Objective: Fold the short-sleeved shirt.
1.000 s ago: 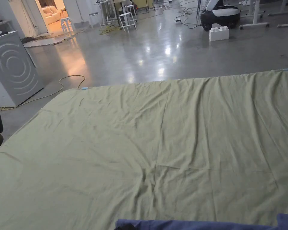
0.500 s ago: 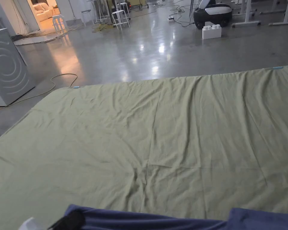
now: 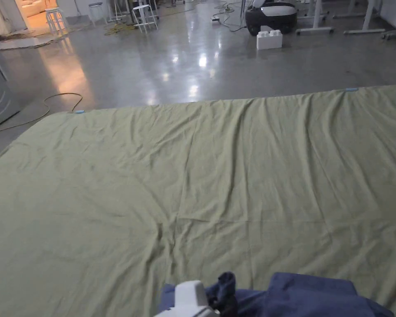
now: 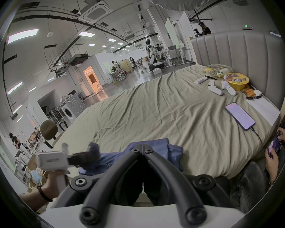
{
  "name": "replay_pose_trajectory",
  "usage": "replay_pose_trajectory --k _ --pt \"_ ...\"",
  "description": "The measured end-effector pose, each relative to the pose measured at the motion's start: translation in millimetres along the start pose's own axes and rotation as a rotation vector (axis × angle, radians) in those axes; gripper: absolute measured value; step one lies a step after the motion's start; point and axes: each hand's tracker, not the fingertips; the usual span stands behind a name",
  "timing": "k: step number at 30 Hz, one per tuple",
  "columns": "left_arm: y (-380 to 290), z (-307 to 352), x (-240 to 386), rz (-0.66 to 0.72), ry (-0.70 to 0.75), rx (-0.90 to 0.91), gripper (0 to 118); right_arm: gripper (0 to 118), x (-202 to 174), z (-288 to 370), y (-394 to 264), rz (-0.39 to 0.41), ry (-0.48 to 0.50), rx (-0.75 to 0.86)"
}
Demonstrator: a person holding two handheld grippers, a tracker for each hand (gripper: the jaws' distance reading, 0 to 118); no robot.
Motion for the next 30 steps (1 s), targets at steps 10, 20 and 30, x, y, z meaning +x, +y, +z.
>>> replay_pose_trajectory --k 10,20,30 --pt "17.8 46.8 -9.7 0.112 -0.137 0.11 58 0 32.4 14.3 -14.5 -0.064 -0.028 -0.02" --pt "-33.0 -41.9 -13.3 0.162 -0.124 -0.149 3 0 24.2 13.1 -16.3 -0.07 -0.023 -0.021" --pt "23.4 65.1 -81.5 0.363 -0.094 0.133 75 0 25.9 3.4 -20.6 -0.062 -0.011 -0.053"
